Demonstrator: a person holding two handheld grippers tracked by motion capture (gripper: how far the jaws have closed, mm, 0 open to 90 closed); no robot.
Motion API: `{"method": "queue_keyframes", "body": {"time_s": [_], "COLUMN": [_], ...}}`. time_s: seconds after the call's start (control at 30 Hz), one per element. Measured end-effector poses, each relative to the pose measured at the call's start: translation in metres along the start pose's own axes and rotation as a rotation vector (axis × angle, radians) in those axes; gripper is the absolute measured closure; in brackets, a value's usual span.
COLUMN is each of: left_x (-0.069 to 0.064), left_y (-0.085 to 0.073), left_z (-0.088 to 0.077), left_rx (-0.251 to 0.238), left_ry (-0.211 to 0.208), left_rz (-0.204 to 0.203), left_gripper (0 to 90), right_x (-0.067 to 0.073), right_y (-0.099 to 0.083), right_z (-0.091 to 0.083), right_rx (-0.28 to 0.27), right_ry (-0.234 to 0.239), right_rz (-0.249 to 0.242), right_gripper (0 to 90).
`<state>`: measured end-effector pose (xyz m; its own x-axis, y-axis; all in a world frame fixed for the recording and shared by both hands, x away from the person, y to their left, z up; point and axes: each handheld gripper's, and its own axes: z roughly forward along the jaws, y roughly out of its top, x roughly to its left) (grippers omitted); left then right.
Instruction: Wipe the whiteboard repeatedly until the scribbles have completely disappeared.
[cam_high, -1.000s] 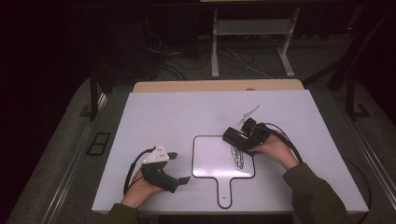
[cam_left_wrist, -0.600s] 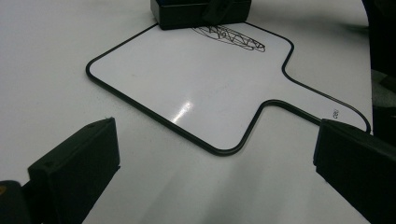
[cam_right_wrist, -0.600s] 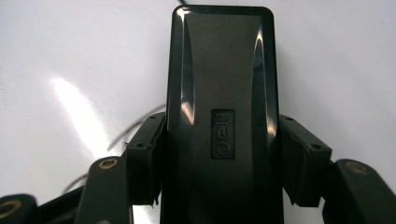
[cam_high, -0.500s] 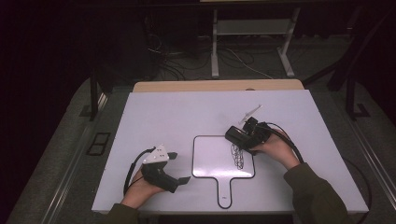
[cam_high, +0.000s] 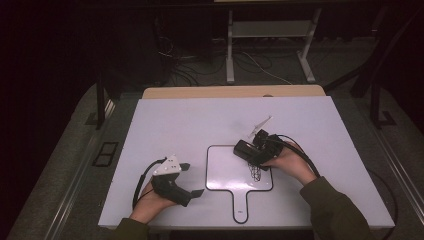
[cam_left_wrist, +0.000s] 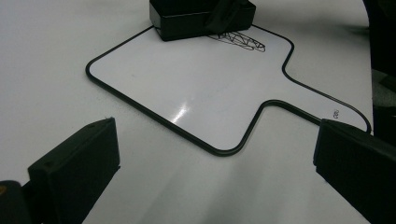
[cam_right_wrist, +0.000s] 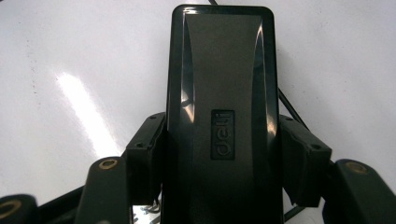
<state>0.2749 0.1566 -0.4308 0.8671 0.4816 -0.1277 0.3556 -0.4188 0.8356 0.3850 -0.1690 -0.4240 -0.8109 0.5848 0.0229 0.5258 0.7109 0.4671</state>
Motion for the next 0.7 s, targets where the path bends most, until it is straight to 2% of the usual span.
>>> {"method": "queue_keyframes", "body": {"time_s": [0.03,0.13,0.2,0.4,0.6,0.7], "left_x": [0.0,0.0,0.0,0.001,0.0,0.0], "left_y": [0.0,0.0,0.0,0.0,0.0,0.0], "left_z": [0.0,0.0,-0.001,-0.001,-0.001,-0.001], "left_rx": [0.0,-0.001,-0.001,-0.002,-0.001,-0.002], "left_ry": [0.0,0.0,-0.001,0.0,-0.001,0.0], "left_rz": [0.0,0.001,0.001,0.003,0.003,0.004], "left_gripper": [0.0,0.0,0.0,0.0,0.0,0.0], "right_x": [0.0,-0.006,-0.01,-0.016,-0.012,-0.002], "right_y": [0.0,-0.001,-0.002,-0.006,-0.005,-0.004], "right_z": [0.0,-0.001,-0.001,-0.004,-0.004,-0.003], "right_rx": [0.0,-0.011,-0.012,0.003,0.012,0.014], "right_ry": [0.0,0.03,0.027,-0.038,-0.046,-0.022], "right_rz": [0.0,0.055,0.069,0.055,0.039,0.008], "right_gripper": [38.5,38.6,38.6,38.7,38.7,38.7]}}
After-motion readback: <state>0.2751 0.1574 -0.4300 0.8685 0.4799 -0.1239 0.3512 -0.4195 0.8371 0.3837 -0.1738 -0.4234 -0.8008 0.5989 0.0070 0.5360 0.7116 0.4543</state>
